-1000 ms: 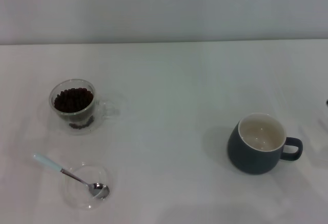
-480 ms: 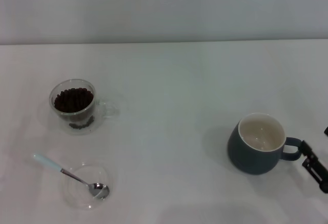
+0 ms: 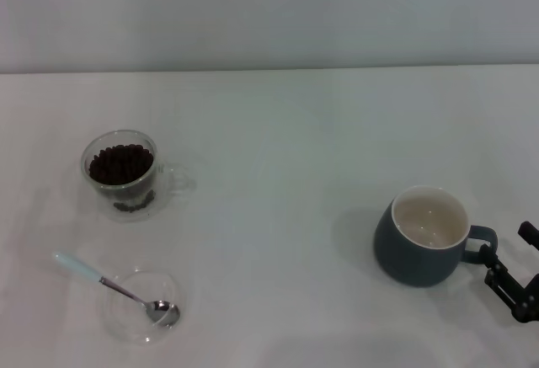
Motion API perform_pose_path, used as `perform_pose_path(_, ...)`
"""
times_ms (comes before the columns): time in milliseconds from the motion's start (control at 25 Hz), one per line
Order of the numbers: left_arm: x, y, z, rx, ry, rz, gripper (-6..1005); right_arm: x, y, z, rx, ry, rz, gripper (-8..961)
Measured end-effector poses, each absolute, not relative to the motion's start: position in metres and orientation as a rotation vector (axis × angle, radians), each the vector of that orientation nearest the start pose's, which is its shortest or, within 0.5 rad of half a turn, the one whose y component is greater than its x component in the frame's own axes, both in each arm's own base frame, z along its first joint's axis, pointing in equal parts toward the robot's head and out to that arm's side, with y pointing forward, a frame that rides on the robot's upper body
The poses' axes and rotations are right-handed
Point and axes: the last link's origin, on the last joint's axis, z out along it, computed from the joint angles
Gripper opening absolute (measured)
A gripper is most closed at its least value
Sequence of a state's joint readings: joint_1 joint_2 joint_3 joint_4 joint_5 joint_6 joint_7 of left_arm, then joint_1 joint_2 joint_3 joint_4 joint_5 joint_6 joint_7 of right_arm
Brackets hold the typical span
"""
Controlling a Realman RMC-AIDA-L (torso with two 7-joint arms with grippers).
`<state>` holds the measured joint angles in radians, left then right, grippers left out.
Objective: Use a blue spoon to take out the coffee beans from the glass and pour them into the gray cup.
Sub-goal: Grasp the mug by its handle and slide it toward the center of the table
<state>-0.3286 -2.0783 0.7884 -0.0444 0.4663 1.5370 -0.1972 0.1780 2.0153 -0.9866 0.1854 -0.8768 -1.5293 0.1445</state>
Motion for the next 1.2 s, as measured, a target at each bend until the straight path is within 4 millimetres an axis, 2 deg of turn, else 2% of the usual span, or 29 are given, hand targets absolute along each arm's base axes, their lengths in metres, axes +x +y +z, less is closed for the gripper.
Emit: perform_pose_path(1200, -0.367, 0.267, 0.042, -1.301, -0.434, -0.742, 623, 0.39, 0.192, -0.032, -1.911, 0.544, 0.512, 660)
